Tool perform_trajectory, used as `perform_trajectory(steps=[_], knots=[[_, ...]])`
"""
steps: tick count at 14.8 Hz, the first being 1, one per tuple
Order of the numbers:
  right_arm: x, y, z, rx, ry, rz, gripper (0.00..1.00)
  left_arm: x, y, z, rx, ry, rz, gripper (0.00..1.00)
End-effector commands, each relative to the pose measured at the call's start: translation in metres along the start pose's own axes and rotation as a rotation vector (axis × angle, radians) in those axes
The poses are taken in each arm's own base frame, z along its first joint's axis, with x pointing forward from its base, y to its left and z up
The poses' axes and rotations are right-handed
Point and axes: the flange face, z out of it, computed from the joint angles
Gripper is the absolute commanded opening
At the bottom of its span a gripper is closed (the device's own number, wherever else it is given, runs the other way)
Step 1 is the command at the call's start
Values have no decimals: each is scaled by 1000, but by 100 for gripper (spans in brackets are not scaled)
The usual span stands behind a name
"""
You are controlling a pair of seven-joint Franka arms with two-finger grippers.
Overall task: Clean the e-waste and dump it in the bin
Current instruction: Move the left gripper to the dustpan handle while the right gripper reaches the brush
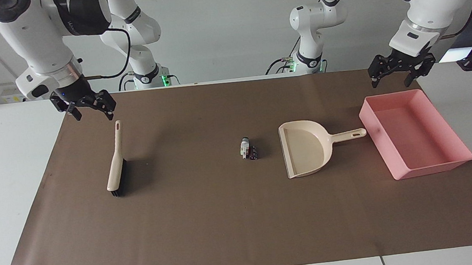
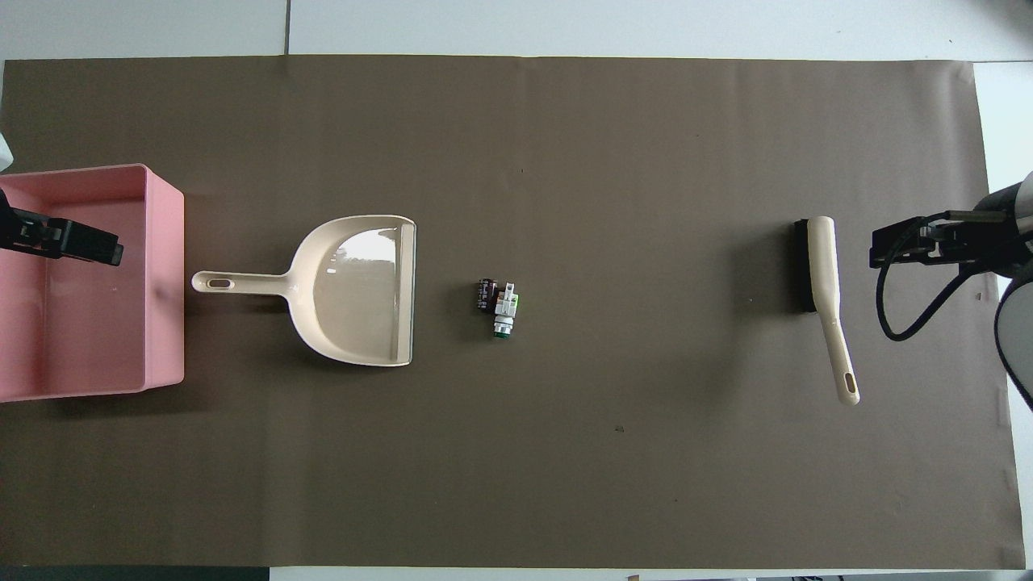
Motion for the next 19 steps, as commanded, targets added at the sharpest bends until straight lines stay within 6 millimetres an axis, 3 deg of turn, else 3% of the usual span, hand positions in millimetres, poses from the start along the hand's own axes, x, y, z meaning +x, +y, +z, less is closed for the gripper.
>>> perform_trajectory(steps=[1,3,6,10,14,19], knots=[[-41,10,49,12,-8,0,99,-4,19,13,18,-10,275,95],[-39,12,78,38,-6,-24,99,-5,23,26,16,-2,411,95],[-44,34,137,66,1,-39,99,3,39,49,28,19,656,96],[-50,50,181,76,-7,-31,99,8,50,95,10,-22,963,96],[-48,51,201,75,7,-30,99,20,87,155,93,-91,1095,96],[-55,50,216,102,3,-16,99,16,97,213,124,-166,1171,95]])
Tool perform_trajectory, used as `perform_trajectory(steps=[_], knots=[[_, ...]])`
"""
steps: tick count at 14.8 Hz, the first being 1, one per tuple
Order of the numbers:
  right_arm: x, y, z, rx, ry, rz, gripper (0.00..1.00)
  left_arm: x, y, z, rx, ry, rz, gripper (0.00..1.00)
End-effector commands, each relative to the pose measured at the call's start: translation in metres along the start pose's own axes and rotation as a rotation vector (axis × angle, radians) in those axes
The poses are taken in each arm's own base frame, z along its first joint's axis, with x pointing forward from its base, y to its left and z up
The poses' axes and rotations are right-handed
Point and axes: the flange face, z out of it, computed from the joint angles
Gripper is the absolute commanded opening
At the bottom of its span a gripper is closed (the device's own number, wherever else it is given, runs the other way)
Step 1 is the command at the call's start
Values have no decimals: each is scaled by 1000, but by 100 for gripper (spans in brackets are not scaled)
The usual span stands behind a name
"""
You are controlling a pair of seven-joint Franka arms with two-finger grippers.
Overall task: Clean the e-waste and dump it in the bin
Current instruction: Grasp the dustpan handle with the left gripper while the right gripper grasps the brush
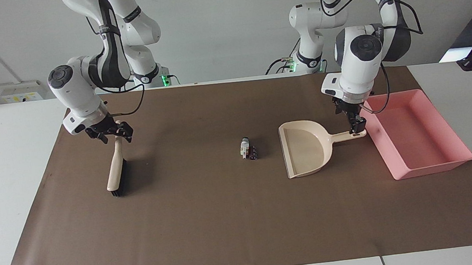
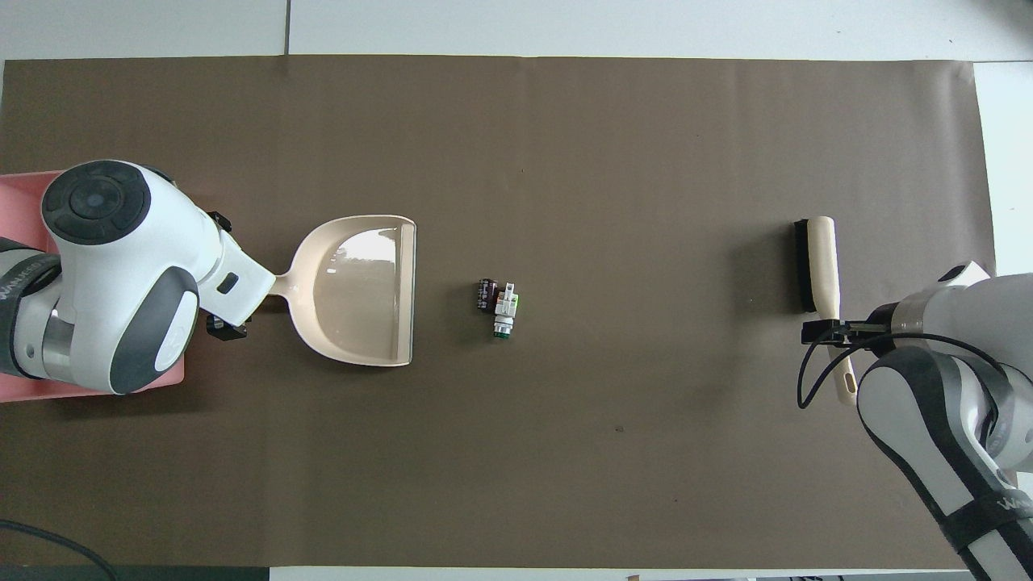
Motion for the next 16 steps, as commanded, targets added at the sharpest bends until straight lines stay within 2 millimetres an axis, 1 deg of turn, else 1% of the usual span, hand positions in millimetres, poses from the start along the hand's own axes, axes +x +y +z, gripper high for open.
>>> perform_trajectory(steps=[1,2,3,4,5,6,7,8,9,10,12,16], knots=[[-4,2,4,20,13,-24,99,5,3,28,30,-40,49,95],[-4,3,4,21,8,-36,99,8,2,35,34,-42,52,95],[-4,3,4,21,5,-46,99,9,2,37,38,-45,57,95],[-4,4,3,21,8,-50,98,9,5,45,27,-56,60,95],[-5,4,4,21,6,-56,95,10,7,53,35,-59,57,94],[-5,4,4,21,6,-69,91,16,6,65,51,-55,38,94],[-5,5,4,21,6,-76,85,29,7,72,59,-61,29,94],[-5,7,4,21,6,-75,77,37,10,73,65,-71,28,94],[-5,7,4,21,5,-75,70,37,11,73,61,-77,17,94],[-5,7,4,21,5,-73,67,36,11,74,57,-80,15,94],[-5,7,4,23,3,-68,65,34,11,66,63,-82,9,94],[-5,6,5,23,0,-62,65,33,12,62,63,-86,4,92]])
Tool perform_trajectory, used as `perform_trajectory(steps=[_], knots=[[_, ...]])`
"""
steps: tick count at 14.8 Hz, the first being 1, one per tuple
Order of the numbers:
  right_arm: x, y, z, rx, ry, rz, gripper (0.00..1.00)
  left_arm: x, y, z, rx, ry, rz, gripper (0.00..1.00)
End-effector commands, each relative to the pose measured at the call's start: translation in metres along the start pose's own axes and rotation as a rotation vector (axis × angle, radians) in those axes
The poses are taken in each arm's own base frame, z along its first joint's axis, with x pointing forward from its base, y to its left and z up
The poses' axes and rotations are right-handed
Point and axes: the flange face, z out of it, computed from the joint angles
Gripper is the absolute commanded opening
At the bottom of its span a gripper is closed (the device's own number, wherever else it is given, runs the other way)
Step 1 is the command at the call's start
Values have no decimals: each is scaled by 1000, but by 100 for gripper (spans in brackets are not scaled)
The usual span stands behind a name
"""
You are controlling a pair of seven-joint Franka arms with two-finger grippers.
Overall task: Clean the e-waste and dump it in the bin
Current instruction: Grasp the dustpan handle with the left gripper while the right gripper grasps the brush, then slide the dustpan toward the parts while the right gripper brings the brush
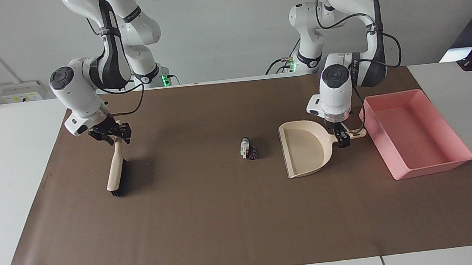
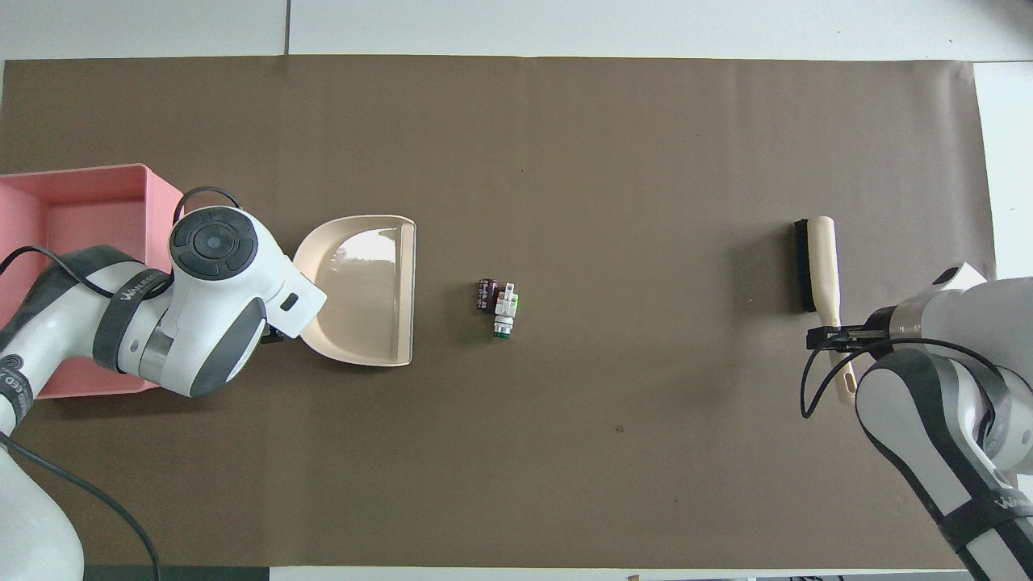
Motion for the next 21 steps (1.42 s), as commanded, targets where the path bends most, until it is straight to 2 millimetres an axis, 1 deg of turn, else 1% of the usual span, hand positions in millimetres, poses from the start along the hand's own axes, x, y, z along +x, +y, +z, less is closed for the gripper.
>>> perform_trajectory(steps=[1,3,4,5,6,7,8,9,10,12,13,15,16,17,19,20,21], knots=[[-3,4,1,21,4,8,65,-2,3,-8,19,-15,-9,91],[-4,4,1,20,2,24,65,-4,4,-13,24,-15,-12,87],[-4,4,2,21,-3,31,64,-4,4,-14,22,-18,-13,82],[-4,4,2,21,-3,34,59,-4,4,-15,22,-19,-10,73],[-4,4,2,21,-3,36,51,-4,3,-15,22,-19,-5,56],[-4,4,2,21,-4,39,41,-4,3,-16,26,-19,-3,43],[-5,3,2,23,-9,52,19,-1,4,-16,27,-17,2,39],[-6,3,2,24,-18,82,0,2,5,-17,28,-17,7,39],[-5,1,1,23,-24,87,0,3,7,-16,26,-20,11,33],[1,-4,-7,26,-44,80,0,2,8,-14,20,-21,7,33],[7,-6,-15,29,-61,75,0,2,7,-15,23,-19,9,29],[14,-12,-29,31,-71,63,0,0,5,-17,24,-20,7,4],[17,-16,-38,32,-68,55,0,-2,2,-19,21,-24,1,0],[20,-27,-46,30,-72,31,0,-5,-2,-27,18,-31,-9,0],[26,-55,-63,29,-85,-29,0,-10,-10,-46,-19,-78,-21,0],[27,-68,-68,27,-87,-53,0,-10,-10,-46,-18,-115,-2,0],[29,-88,-74,25,-75,-79,0,0,-5,-49,4,-145,38,0]])
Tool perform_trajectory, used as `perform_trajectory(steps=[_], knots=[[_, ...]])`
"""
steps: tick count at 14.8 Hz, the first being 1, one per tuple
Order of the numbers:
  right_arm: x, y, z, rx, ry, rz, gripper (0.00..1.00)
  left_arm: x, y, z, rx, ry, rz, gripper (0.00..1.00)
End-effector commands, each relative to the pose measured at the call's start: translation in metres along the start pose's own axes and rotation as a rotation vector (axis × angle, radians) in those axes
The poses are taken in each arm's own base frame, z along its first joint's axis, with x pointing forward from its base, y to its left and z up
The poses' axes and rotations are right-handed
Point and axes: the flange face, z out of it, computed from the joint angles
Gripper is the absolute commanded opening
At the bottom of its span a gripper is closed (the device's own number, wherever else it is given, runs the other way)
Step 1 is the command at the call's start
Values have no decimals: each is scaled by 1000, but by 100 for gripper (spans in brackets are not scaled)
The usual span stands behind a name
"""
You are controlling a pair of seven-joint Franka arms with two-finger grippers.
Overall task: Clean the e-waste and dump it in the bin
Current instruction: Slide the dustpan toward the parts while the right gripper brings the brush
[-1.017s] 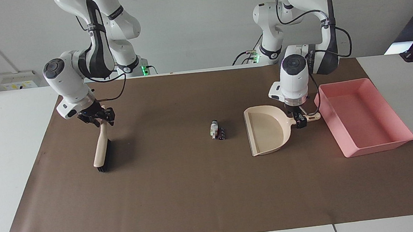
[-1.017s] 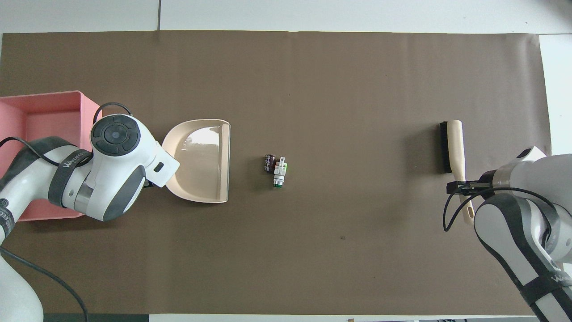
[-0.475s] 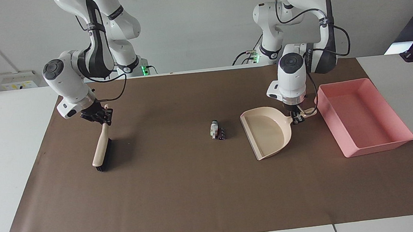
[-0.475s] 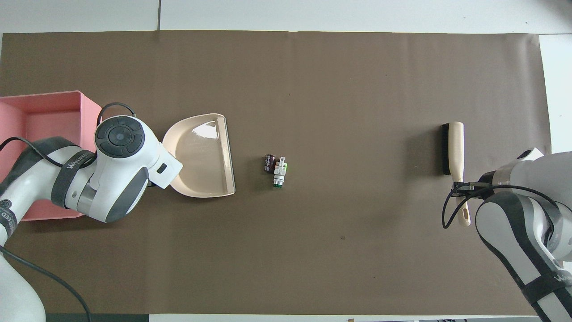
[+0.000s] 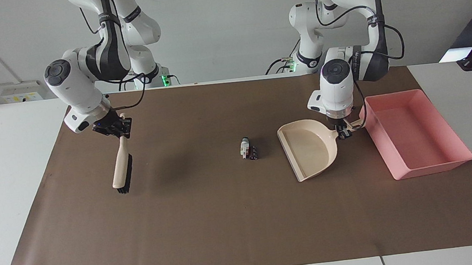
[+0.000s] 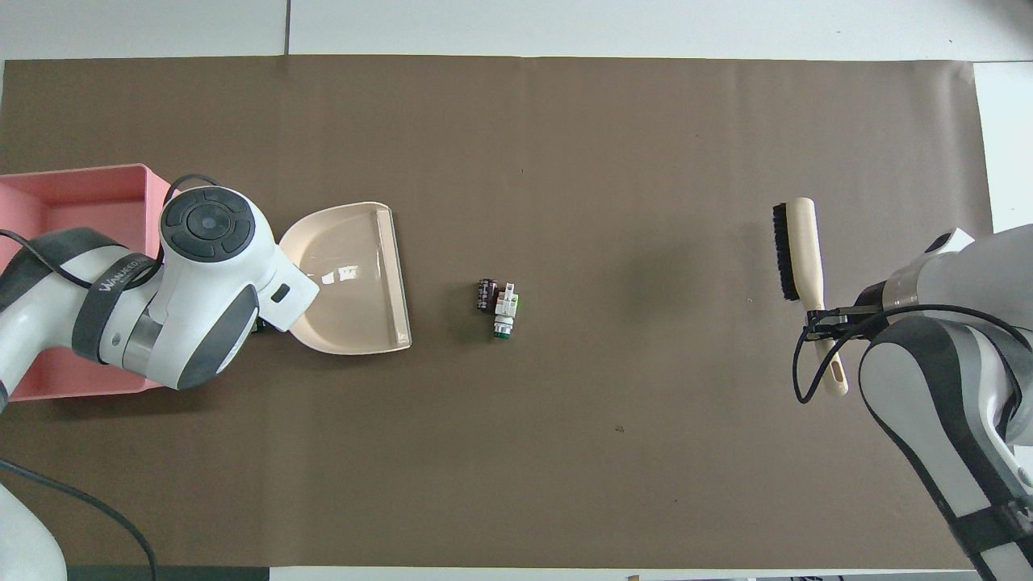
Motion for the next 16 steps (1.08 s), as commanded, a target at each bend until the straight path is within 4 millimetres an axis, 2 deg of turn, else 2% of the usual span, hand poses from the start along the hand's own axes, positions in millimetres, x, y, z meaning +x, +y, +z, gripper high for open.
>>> perform_trajectory(steps=[1,4,6,7,8,10,11,12,14,16], knots=[[10,-51,-17,-12,20,-48,0,18,8,-19,49,-90,72,0],[3,-114,-10,-30,25,-105,0,24,6,-20,74,-101,92,0],[-19,-185,1,-90,27,-91,0,39,7,-13,69,-104,118,0],[-28,-212,11,-139,28,-106,0,50,6,-12,70,-103,133,0],[-36,-231,19,-148,30,-84,0,59,6,-11,71,-103,148,0],[-50,-260,33,-155,31,-58,0,61,7,-11,71,-99,149,0],[-58,-272,42,-160,29,-41,0,69,10,-12,73,-99,161,0],[-61,-278,48,-157,37,-27,0,79,13,-10,71,-101,174,0],[-68,-289,58,-154,47,-11,0,84,6,-12,68,-98,169,0],[-72,-309,75,-148,58,23,0,90,9,-12,68,-97,175,0]])
